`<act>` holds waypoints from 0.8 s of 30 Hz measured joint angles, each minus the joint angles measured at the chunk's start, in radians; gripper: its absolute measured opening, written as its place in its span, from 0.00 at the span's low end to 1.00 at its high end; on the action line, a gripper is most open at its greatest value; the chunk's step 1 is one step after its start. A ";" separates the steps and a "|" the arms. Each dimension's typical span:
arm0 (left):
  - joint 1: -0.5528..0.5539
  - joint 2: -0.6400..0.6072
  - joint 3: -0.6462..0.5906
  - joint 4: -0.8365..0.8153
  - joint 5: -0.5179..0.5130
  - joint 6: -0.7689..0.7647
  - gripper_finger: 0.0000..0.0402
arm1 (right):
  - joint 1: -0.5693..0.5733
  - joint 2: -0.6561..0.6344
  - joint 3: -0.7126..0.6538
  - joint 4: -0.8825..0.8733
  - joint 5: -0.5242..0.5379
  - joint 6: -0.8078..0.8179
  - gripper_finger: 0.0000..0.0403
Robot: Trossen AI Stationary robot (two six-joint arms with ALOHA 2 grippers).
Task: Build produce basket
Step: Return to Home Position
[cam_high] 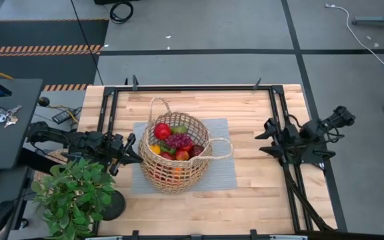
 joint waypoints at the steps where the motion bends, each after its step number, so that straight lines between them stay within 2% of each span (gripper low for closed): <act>1: 0.000 0.000 0.000 0.000 0.000 -0.001 0.08 | 0.000 -0.031 -0.016 -0.004 -0.010 -0.013 0.52; 6: 0.000 0.000 0.000 0.000 0.000 0.000 0.08 | 0.000 -0.139 -0.102 0.006 -0.020 -0.006 0.49; 13: 0.000 0.000 0.000 0.000 0.000 -0.001 0.07 | -0.002 -0.121 -0.189 0.061 -0.020 0.002 0.49; 20: 0.000 0.000 0.000 0.000 0.000 0.000 0.09 | -0.004 -0.105 -0.189 0.031 0.073 0.020 0.49; 24: 0.000 0.000 0.000 0.000 0.000 0.000 0.08 | -0.004 -0.105 -0.189 0.048 0.081 0.041 0.49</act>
